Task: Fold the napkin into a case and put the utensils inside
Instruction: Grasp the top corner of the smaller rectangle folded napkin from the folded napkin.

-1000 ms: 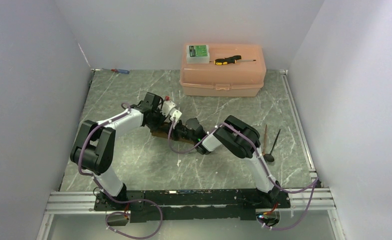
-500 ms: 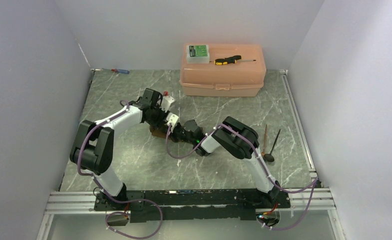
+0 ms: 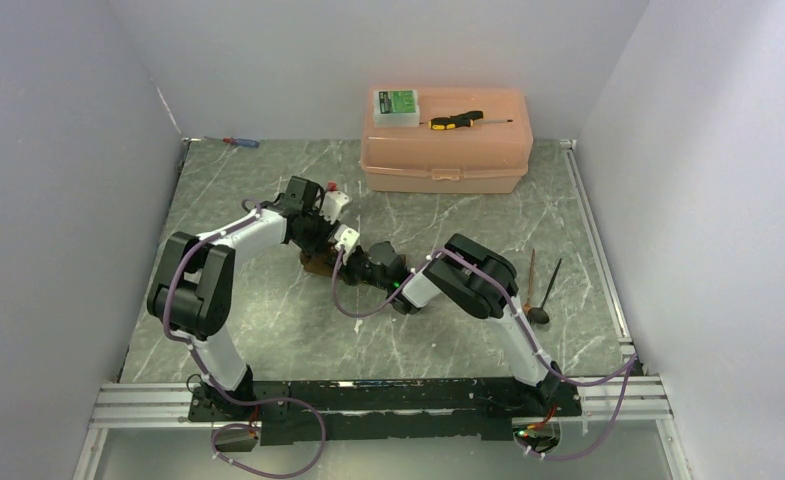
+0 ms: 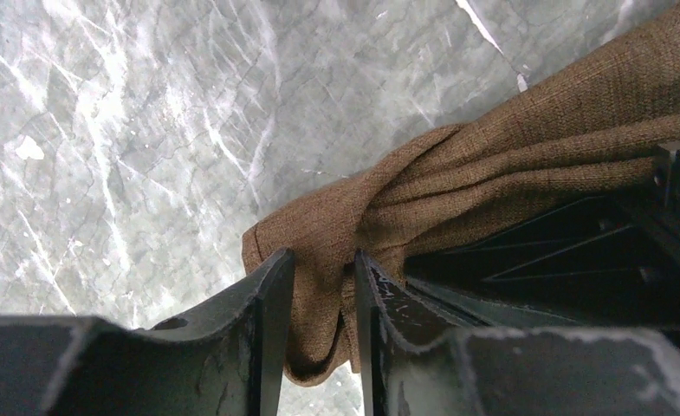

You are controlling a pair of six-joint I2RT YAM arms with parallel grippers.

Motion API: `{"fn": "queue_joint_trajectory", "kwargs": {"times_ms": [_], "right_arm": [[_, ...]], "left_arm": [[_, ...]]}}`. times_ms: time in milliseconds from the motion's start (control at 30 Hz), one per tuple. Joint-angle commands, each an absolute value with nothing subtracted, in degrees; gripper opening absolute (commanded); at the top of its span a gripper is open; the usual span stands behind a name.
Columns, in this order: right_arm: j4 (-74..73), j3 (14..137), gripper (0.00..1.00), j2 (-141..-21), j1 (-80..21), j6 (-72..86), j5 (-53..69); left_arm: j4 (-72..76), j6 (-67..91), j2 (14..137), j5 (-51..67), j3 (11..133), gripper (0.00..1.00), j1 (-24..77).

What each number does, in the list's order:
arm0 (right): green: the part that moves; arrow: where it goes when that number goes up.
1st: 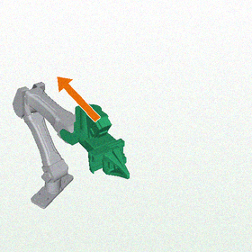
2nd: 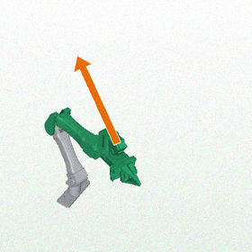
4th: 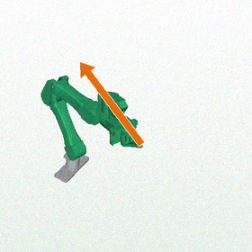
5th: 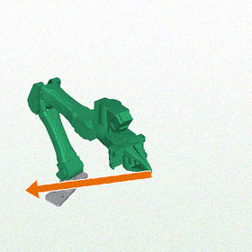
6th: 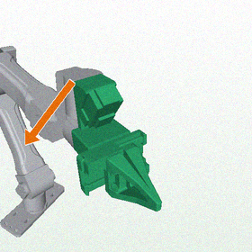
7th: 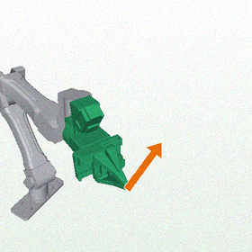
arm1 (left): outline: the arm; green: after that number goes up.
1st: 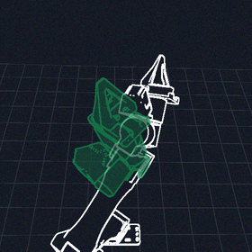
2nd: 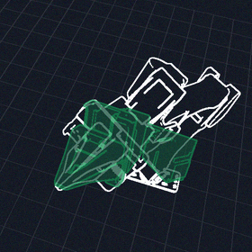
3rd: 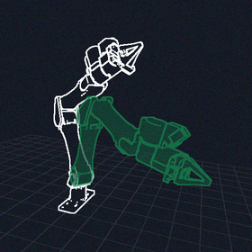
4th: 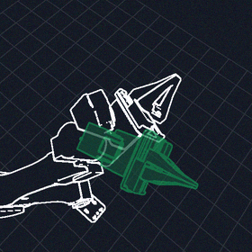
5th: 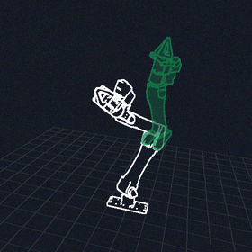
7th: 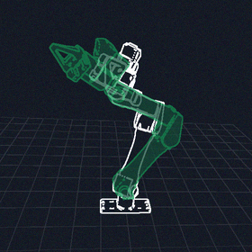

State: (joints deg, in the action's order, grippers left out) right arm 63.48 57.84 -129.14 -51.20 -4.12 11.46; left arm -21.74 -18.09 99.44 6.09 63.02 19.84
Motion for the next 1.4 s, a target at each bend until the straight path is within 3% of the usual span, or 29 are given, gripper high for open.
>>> {"fn": "queue_joint_trajectory", "kwargs": {"times_ms": [0,100,133,567,867,1100,1367], "right_arm": [[60.2,57.9,0.0,-129.5,-51.6,-2.4,9.1],[59.7,58.2,0.0,-129.9,-51.7,-2.2,8.5],[59.2,58.5,0.0,-130.1,-51.7,-1.9,8.4],[56.0,61.5,0.0,-131.6,-49.7,3.3,4.5],[56.7,61.5,0.0,-131.2,-49.3,5.2,4.0],[49.9,65.1,0.0,-133.0,-49.4,5.7,3.4],[52.3,62.9,0.0,-131.1,-49.3,7.0,3.2]], "left_arm": [[-18.6,-20.1,100.1,8.4,64.7,0.31,19.8],[-18.4,-21.0,99.8,6.9,64.4,0.04,19.6],[-18.6,-21.1,99.6,6.4,64.4,0.03,19.4],[-30.6,-21.8,96.5,13.2,65.7,0.03,19.2],[-25.3,-24.3,95.7,8.3,62.0,0.03,19.3],[-27.9,-22.7,95.5,10.5,66.0,0.03,19.2],[-31.6,-21.5,94.7,14.1,66.2,0.03,19.2]]}}
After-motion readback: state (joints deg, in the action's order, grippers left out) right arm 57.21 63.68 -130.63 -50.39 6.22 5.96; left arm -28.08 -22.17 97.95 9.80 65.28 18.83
